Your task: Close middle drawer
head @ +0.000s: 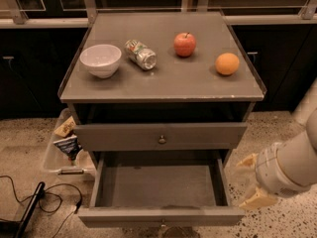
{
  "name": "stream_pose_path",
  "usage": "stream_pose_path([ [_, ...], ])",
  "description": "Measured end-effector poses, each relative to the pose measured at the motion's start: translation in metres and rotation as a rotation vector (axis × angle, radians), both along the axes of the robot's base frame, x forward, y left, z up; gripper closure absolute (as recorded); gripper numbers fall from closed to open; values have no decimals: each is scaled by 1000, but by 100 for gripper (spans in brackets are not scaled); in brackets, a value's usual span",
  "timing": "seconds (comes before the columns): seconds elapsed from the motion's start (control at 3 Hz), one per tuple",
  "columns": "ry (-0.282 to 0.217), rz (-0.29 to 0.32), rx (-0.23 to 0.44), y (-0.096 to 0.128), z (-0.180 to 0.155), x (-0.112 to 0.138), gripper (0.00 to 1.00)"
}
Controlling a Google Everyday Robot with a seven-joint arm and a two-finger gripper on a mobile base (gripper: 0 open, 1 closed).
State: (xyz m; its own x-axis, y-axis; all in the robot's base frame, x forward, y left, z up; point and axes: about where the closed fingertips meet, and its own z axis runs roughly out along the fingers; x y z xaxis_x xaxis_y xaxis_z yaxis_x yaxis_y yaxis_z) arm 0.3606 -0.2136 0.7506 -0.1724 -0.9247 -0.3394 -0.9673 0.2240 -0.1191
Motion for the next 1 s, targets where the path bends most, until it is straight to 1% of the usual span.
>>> stream_pose_path([
  [0.33, -29, 2, -5, -2, -4, 4, 65],
  [0.67, -27, 2, -5, -1, -4, 4, 88],
  [1.0, 19, 1, 36, 3, -39, 1, 100],
])
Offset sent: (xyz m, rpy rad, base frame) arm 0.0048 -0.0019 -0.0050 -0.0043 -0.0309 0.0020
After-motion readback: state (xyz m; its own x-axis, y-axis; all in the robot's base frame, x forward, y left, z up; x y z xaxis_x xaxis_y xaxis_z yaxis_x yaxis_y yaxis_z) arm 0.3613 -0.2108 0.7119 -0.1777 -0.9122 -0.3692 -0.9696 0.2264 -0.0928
